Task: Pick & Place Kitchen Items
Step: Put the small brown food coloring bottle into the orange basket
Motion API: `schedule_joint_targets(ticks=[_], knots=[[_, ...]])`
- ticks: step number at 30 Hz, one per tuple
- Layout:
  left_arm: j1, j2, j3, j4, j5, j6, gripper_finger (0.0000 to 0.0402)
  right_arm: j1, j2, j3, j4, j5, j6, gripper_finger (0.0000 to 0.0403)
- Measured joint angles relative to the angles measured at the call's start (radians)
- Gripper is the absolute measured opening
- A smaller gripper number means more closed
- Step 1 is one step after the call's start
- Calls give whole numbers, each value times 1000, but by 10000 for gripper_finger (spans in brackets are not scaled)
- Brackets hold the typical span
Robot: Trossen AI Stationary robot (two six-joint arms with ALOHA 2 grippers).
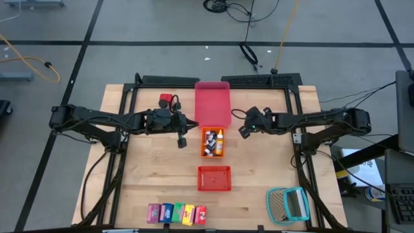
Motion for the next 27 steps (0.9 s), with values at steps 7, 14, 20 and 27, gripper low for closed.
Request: schedule_joint_targets(ticks=[7, 14, 20, 27], knots=[[0, 0, 0, 0, 0, 0, 31, -29, 0, -86, 126, -1, 3, 128], [0, 0, 0, 0, 0, 0, 31, -60, 0, -124, 184, -3, 3, 128], [0, 0, 0, 0, 0, 1, 31, -78, 0, -181, 264, -6, 3, 128], [0, 0, 0, 0, 0, 2, 31, -98, 8, -237, 395, -57, -1, 128]])
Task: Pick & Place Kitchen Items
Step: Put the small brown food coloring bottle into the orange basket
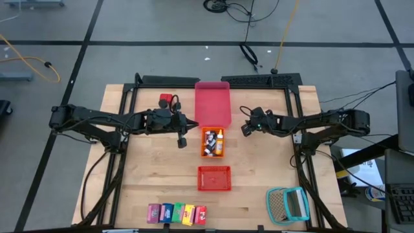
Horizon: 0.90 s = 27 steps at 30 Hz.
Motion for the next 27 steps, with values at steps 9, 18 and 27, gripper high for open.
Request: schedule_joint_targets(ticks=[9, 18, 27], knots=[[0, 0, 0, 13, 0, 0, 31, 0, 0, -70, 118, 0, -4, 128], [0, 0, 0, 15, 0, -2, 31, 0, 0, -104, 126, -1, 3, 127], [0, 0, 0, 14, 0, -2, 31, 1, 0, -115, 187, -53, -23, 71]])
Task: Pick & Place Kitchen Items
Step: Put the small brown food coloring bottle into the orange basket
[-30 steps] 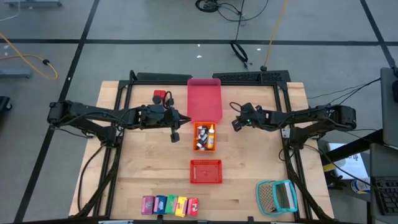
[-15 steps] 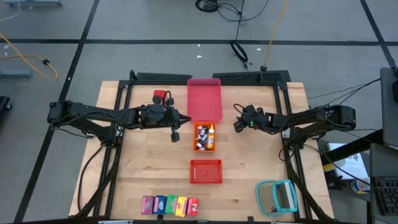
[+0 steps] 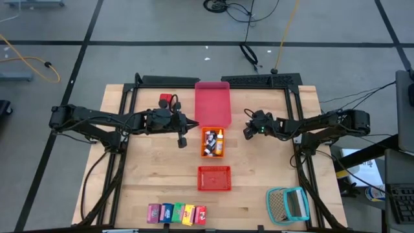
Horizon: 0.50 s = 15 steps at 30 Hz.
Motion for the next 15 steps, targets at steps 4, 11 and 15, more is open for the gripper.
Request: schedule_joint_targets(ticks=[4, 11, 15], knots=[[0, 0, 0, 0, 0, 0, 31, 0, 0, 0, 2, 1, -8, 50], [0, 0, 0, 0, 0, -5, 31, 6, -2, 5, 43, -28, -26, 50], [0, 0, 0, -1, 0, -6, 31, 14, -12, 50, 43, -107, -58, 50]])
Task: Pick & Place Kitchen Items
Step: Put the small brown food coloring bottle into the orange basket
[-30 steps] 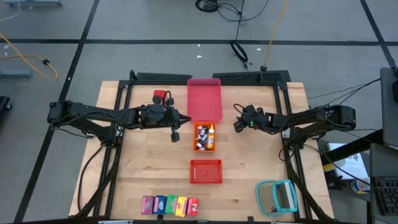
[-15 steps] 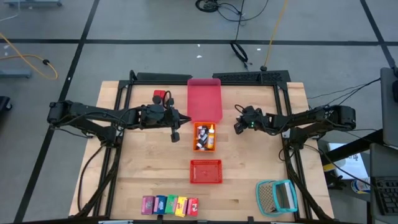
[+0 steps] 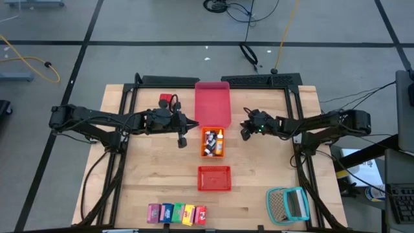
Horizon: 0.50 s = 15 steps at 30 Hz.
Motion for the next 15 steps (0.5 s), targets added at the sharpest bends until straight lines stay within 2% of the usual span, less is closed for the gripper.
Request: schedule_joint_targets(ticks=[15], knots=[[0, 0, 0, 0, 0, -2, 31, 167, -24, 220, -69, -50, -109, 50]])
